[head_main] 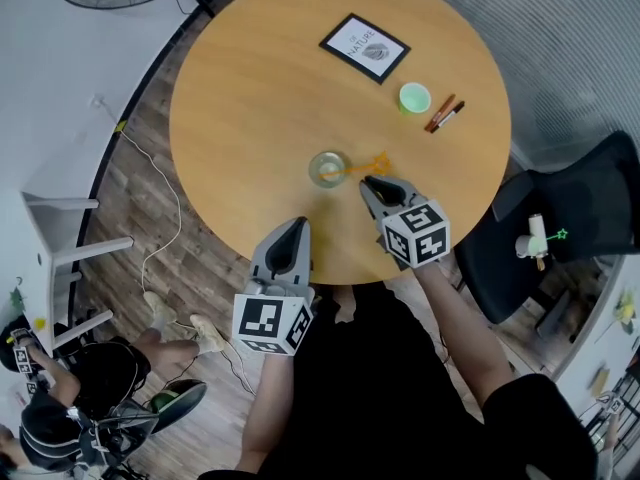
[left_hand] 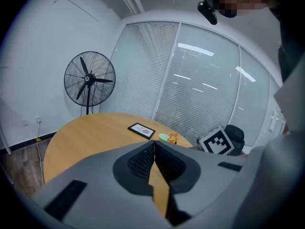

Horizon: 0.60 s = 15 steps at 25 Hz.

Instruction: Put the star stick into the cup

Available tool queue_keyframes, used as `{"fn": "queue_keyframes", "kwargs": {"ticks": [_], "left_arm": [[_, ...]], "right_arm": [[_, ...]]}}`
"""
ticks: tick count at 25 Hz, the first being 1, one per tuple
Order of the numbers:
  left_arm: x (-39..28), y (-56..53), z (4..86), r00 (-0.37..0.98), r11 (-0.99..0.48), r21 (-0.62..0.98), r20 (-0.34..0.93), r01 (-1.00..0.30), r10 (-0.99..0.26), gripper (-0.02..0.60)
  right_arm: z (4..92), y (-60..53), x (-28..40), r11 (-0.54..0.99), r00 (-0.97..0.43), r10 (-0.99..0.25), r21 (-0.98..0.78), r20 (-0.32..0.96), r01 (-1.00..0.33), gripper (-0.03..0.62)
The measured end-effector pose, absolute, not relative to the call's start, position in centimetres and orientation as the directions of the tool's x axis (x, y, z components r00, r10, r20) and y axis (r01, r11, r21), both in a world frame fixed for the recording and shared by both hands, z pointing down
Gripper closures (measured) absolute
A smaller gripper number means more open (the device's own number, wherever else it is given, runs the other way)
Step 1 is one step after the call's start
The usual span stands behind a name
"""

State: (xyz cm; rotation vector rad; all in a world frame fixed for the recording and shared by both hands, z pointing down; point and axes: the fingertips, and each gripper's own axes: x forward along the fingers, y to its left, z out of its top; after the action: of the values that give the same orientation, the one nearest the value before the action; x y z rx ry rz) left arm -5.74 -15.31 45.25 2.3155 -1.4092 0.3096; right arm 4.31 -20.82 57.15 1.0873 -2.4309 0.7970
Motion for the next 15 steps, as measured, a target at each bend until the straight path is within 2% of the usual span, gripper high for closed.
{"fn": "queue_keyframes", "kwargs": {"ticks": [15], "left_arm": [[-9.5,-8.0,42.4,0.597,-0.559,0.210,0.314,-0.802,-0.738,0.581]], "right_arm": [[50.5,-10.9,3.2,0.431,-0.502,-0.735,-0.259,0.456,-0.865,0.583]]}}
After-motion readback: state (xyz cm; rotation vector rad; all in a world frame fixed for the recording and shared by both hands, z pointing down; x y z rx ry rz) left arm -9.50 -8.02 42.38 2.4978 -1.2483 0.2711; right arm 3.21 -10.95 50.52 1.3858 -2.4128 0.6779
